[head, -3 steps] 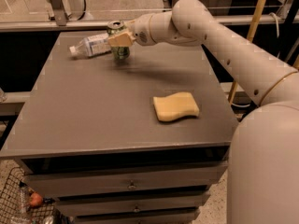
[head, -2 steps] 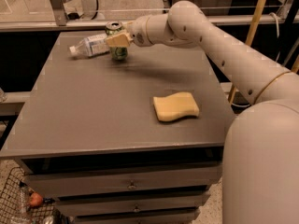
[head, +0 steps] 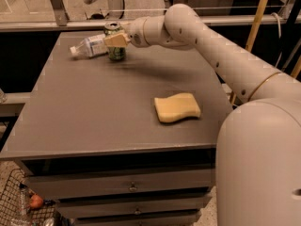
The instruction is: Move green can near blue plastic bottle
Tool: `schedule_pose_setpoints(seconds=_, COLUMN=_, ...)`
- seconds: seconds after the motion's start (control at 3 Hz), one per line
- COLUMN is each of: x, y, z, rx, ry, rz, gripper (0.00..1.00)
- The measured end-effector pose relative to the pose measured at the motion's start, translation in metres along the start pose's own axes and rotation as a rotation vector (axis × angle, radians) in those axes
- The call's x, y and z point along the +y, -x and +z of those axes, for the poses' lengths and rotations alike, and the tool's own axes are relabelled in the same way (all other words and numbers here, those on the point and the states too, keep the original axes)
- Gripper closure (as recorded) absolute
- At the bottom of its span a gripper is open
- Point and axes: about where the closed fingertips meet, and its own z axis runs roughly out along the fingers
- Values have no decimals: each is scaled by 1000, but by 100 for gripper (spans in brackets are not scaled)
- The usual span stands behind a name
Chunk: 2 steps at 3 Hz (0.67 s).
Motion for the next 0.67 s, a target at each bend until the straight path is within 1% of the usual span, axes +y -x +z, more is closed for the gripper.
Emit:
schedule_pose_setpoints(seconds=0.33, x=2, y=0, z=2, rx=0, ry=5, rz=0, gripper=82)
schedule_pose_setpoints(seconds=0.67, x=4, y=0, z=5, rx=0, ry=9, rz=1, gripper=60)
